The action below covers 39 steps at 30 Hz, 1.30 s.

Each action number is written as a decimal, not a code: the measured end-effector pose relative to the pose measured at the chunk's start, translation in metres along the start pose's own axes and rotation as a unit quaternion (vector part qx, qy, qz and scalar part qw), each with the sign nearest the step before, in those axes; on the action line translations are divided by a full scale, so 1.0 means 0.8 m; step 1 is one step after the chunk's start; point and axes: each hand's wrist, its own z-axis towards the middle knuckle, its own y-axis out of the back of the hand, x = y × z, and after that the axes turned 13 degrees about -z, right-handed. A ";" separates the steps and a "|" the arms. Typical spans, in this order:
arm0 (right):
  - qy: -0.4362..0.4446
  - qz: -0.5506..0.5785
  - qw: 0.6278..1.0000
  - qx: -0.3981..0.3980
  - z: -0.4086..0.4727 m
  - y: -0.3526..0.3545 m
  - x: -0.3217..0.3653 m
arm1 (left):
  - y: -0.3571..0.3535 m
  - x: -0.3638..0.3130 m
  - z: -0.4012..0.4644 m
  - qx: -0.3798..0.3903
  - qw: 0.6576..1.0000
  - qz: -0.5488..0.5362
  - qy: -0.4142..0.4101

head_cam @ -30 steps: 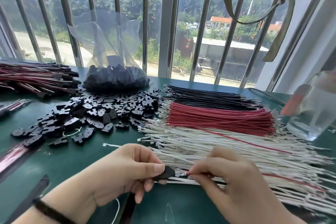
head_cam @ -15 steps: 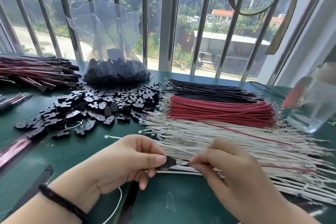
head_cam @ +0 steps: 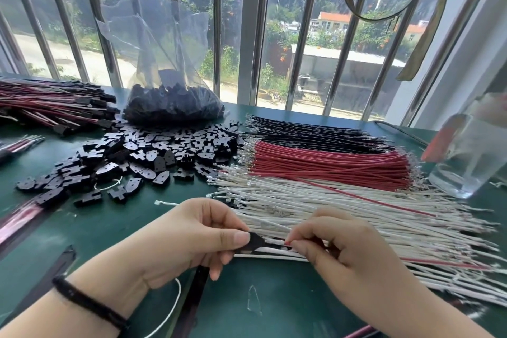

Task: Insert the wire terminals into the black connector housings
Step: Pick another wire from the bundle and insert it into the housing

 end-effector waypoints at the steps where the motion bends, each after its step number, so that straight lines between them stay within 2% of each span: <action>1: -0.001 0.001 1.000 0.001 0.000 0.000 0.001 | 0.000 0.000 0.000 0.003 1.000 -0.002 0.003; 10: -0.010 -0.025 1.000 0.015 0.000 -0.003 0.000 | -0.002 0.002 0.000 -0.001 1.000 0.001 0.020; 15: 0.007 -0.050 0.999 0.018 -0.002 -0.005 -0.001 | -0.005 0.005 0.002 -0.032 0.998 0.054 0.001; 20: 0.066 -0.143 0.987 -0.037 -0.007 -0.003 0.004 | -0.005 0.005 0.003 -0.033 0.999 -0.003 0.004; 27: 0.016 -0.057 0.998 -0.015 -0.004 -0.007 -0.004 | -0.006 0.005 0.002 -0.016 1.000 0.011 0.012; 34: 0.019 -0.081 0.996 -0.024 -0.008 -0.005 0.001 | -0.005 0.002 0.000 0.013 0.999 -0.007 0.032; 39: 0.000 -0.037 0.999 0.000 -0.003 -0.006 -0.001 | -0.011 0.005 0.002 -0.035 0.999 0.018 0.011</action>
